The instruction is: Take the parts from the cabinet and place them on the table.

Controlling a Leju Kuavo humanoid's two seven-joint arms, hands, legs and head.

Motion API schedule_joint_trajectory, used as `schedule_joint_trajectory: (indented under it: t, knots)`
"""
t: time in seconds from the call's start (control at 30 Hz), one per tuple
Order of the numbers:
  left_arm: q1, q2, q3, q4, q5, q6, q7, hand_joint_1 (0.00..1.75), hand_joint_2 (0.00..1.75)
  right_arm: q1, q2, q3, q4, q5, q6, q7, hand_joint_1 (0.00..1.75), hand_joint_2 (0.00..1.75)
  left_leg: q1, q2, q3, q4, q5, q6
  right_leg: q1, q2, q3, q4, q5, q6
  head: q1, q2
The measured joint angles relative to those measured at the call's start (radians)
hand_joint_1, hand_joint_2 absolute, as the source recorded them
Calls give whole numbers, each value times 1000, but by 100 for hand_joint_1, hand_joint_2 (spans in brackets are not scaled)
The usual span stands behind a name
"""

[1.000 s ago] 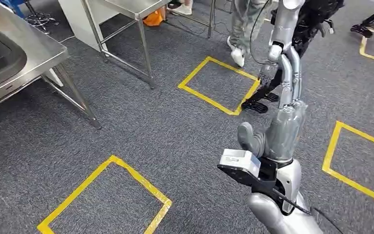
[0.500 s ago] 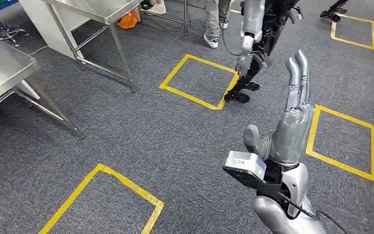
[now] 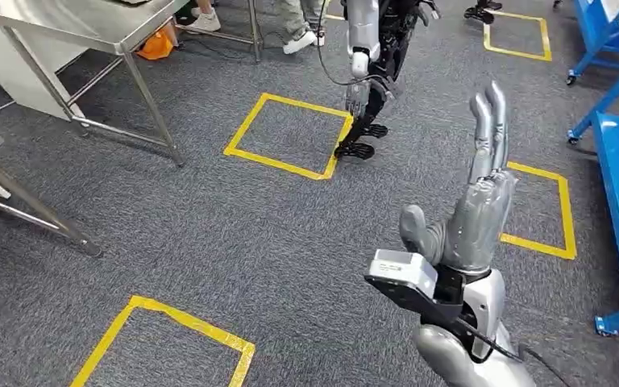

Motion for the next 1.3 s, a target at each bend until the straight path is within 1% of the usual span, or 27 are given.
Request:
schedule_joint_trajectory:
  t: [0.03, 0.07, 0.13, 0.17, 0.2, 0.27, 0.3, 0.33, 0.4, 0.47, 0.5, 0.53, 0.6, 0.67, 0.7, 0.73, 0.8, 0.83, 0.87, 0.97, 1.0, 1.03, 1.1, 1.17, 1.2, 1.23, 1.3]
  knots:
    - [0, 0, 0, 0, 0, 0, 0, 0, 0, -1, -2, -3, -2, 0, 0, 0, 0, 0, -1, 9, 4, -4, 1, 4, 5, -48, -10, 30, -23, 4, 6, 0]
    - [1, 0, 0, 0, 1, 0, 0, 0, 0, -2, -3, -5, -2, -1, 0, -3, 0, 0, -2, 20, 4, -4, 1, 6, 3, -71, -40, 94, -62, 10, 16, 0]
    - [3, 0, 0, 0, 3, 0, 0, 0, 0, 0, -3, -8, -2, -3, 0, -3, 0, 0, -4, 43, 4, -3, -1, 8, -2, -85, -115, 248, -130, 19, 19, 0]
    - [4, 0, 0, 0, 5, 0, 0, 0, 0, 2, -3, -8, -2, -2, 0, -3, 0, 0, -4, 53, 3, -3, -2, 9, -5, -87, -139, 295, -140, 22, 19, 0]
    - [3, 0, 0, 0, 6, 0, 0, 0, 0, 3, -3, -8, -2, -3, 0, -3, 0, 0, -4, 64, 5, -3, -3, 8, -8, -88, -138, 293, -125, 24, 20, 0]
    - [3, 0, 0, 0, 8, 0, 0, 0, 0, 3, -3, -8, -2, -3, 0, -3, 0, 0, -2, 82, 12, -2, -9, 3, -11, -100, -68, 154, -40, 26, 21, 0]
    - [3, 0, 0, 0, 9, 0, 0, 0, 0, 3, -3, -9, -2, -3, 0, -3, 0, 0, -1, 90, 17, -2, -13, -1, -12, -117, -18, 58, 2, 25, 23, 0]
    - [3, 0, 0, 0, 9, 0, 0, 0, 0, 3, -3, -9, -2, -3, 0, -3, 0, 0, -4, 95, 19, -2, -16, -6, -9, -156, 10, -5, 1, 25, 24, 0]
    - [2, 0, 0, 0, 10, 0, 0, 0, 0, 3, -3, -10, -2, -3, 0, -3, 0, 0, -10, 103, 20, 1, -20, -17, 2, -136, 5, -7, 2, 3, 21, 0]
    - [2, 0, 0, 0, 11, 0, 0, 0, 0, 3, -3, -10, -2, -3, 0, -5, 0, 0, -9, 117, 26, -3, -22, -27, 6, -121, 4, -6, 0, -5, 17, 0]
    - [1, 0, 0, 0, 11, 0, -1, 0, 0, 2, -3, -10, -3, -3, 0, -6, 0, 0, -6, 118, 28, 0, -29, -34, 0, -113, 9, -13, 5, -13, 18, 0]
    - [0, 0, 0, 0, 11, 0, -1, 0, 0, 1, -3, -10, -4, -3, 0, -6, 0, 0, -2, 87, 27, 25, -47, -40, -2, -108, 10, -15, 7, -18, 15, 0]
    - [2, 0, 0, 0, 12, 0, -1, 0, 0, -1, -3, -10, -5, -3, 0, -6, 0, 0, -1, 47, -38, 165, -126, -41, 0, -96, 10, -15, 7, -28, 6, 0]
    - [3, 0, 0, 0, 13, 0, -1, 0, 0, -1, -3, -10, -4, -3, 0, -6, 0, 0, -3, 37, -115, 314, -177, -41, 5, -77, 10, -14, 6, -31, 3, 0]
    - [5, 0, 0, 0, 13, 0, -1, 0, 0, -1, -3, -10, -4, -3, 0, -6, 0, 0, -4, 36, -127, 327, -167, -38, 7, -66, 11, -13, 6, -31, 3, 0]
    - [5, 0, 0, 0, 13, 0, -1, 0, 0, -1, -3, -10, -4, -3, 0, -6, 0, 0, -4, 34, -117, 295, -136, -34, 7, -55, 12, -12, 5, -32, 3, 0]
    - [3, 0, 0, 0, 13, 0, -1, 0, 0, -1, -3, -10, -5, -3, 0, -6, 0, 0, -4, 17, -44, 118, -29, -23, 8, -31, 16, -7, 2, -30, 2, 0]
    - [4, 0, 0, 0, 13, 0, -1, 0, 0, -1, -3, -10, -4, -3, 0, -6, 0, 0, -4, -15, -17, 39, 0, -18, 6, -22, 15, -5, -1, -27, 1, 0]
    - [4, 0, 0, 0, 13, 0, -1, 0, 0, -2, -3, -10, -4, -3, 0, -6, 0, 0, -2, -42, -13, 24, -7, -20, 10, -15, 9, 3, -3, -22, 2, 0]
    - [2, 0, 0, 0, 6, -6, -1, 0, 0, -1, -3, -10, -4, -2, 0, -3, 0, 0, -11, -18, -13, 21, -5, -13, -4, 10, 3, -5, 4, -6, 0, 0]
    - [1, 0, 0, 0, 3, -6, -2, 0, 0, 0, -5, -10, -5, -2, 0, -2, 0, 0, -6, -8, -8, 7, 2, -5, 3, 19, 2, -6, 3, 0, 2, 0]
    - [1, 0, 0, 0, 0, -6, -2, 0, 0, 3, -5, -11, -5, -1, 0, -1, 0, 0, -2, 8, -4, -1, 6, 2, 1, -12, 1, 13, -12, -1, 1, 0]
    - [2, 0, 0, 0, 0, -6, -1, 0, 0, -1, -6, -12, -5, 0, 0, 0, 0, 0, -2, 25, -4, -4, 7, 7, 3, -70, -54, 124, -81, 9, 17, 0]
    - [4, 0, 0, 0, 0, -6, -1, 0, 0, 4, -6, -12, -5, 0, 0, 2, 0, 0, -4, 48, -6, -3, 6, 8, -3, -86, -128, 276, -143, 18, 19, 0]
    - [4, 0, 0, 0, 0, -6, -1, 0, 0, 5, -6, -12, -5, 0, 0, 2, 0, 0, -4, 60, -6, -3, 5, 8, -6, -88, -142, 304, -142, 21, 19, 0]
    - [4, 0, 0, 0, -2, -6, -1, 0, 0, 6, -6, -12, -5, -1, 0, 2, 0, 0, -3, 70, -5, -3, 4, 6, -9, -91, -129, 278, -116, 23, 19, 0]
    - [3, 0, 0, 0, -4, -6, -1, 0, 0, 7, -6, -13, -5, -1, 0, 2, 0, 0, -2, 86, 0, -2, -1, 2, -12, -104, -48, 121, -31, 25, 21, 0]
